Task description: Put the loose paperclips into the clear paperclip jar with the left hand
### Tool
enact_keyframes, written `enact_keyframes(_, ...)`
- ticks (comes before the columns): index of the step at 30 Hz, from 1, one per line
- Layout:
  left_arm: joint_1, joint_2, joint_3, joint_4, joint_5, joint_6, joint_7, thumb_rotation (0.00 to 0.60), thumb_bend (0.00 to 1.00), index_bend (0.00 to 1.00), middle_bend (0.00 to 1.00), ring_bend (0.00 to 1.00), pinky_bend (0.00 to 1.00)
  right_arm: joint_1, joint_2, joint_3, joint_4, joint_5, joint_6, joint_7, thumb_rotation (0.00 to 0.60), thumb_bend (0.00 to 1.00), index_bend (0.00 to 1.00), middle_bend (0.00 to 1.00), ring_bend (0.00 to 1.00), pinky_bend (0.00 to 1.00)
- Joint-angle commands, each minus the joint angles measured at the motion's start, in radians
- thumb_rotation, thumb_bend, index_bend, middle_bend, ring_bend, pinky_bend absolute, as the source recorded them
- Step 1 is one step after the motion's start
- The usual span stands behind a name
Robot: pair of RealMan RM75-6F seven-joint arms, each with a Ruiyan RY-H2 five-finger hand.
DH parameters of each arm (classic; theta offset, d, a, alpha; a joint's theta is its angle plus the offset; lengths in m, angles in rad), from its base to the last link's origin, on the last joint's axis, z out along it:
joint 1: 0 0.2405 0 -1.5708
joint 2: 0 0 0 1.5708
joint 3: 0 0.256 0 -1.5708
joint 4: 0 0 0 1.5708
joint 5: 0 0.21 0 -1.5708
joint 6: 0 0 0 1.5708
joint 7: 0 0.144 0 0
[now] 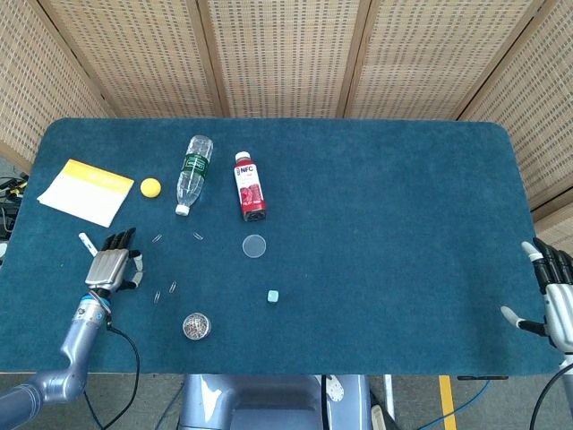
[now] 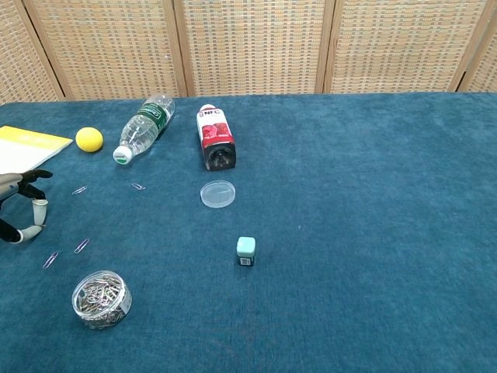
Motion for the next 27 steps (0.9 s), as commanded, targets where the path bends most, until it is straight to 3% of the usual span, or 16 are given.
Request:
enact_keyframes(1, 0.003, 0.015, -0.002, -0.022, 0.013, 0.017, -0.006, 0.600, 0.47, 0.68, 0.00, 0.00, 0.00, 0.000, 0.000, 0.000, -0.001, 0.000, 0.000, 0.001, 0.600, 0.00, 0.01, 0.00, 0.00, 0.00)
enact_keyframes(7, 0.019, 0.086, 0.004, -0.152, 0.103, 0.112, -0.046, 0.600, 0.47, 0.68, 0.00, 0.00, 0.00, -0.002, 0.002, 0.000, -0.002, -0.001, 0.003, 0.004, 0.600, 0.00, 0.01, 0.00, 0.00, 0.00)
enact_keyframes(10, 0.031, 0.136, 0.037, -0.256, 0.203, 0.187, -0.041, 0.600, 0.47, 0.68, 0.00, 0.00, 0.00, -0.002, 0.002, -0.001, -0.003, -0.003, 0.004, 0.004, 0.600, 0.00, 0.01, 0.00, 0.00, 0.00)
enact_keyframes(15, 0.035, 0.177, 0.090, -0.359, 0.306, 0.225, -0.016, 0.600, 0.47, 0.68, 0.00, 0.00, 0.00, -0.003, 0.003, -0.001, -0.003, -0.004, 0.005, 0.003, 0.600, 0.00, 0.01, 0.00, 0.00, 0.00)
enact_keyframes(19, 0.025, 0.225, 0.169, -0.496, 0.398, 0.196, 0.029, 0.600, 0.47, 0.68, 0.00, 0.00, 0.00, -0.003, 0.003, -0.001, -0.003, -0.005, 0.006, 0.003, 0.600, 0.00, 0.01, 0.00, 0.00, 0.00)
enact_keyframes(27, 0.029, 0.215, 0.216, -0.534, 0.420, 0.168, 0.114, 0.600, 0.47, 0.68, 0.00, 0.00, 0.00, -0.003, 0.004, 0.000, 0.000, -0.002, 0.004, 0.009, 0.600, 0.00, 0.01, 0.00, 0.00, 0.00)
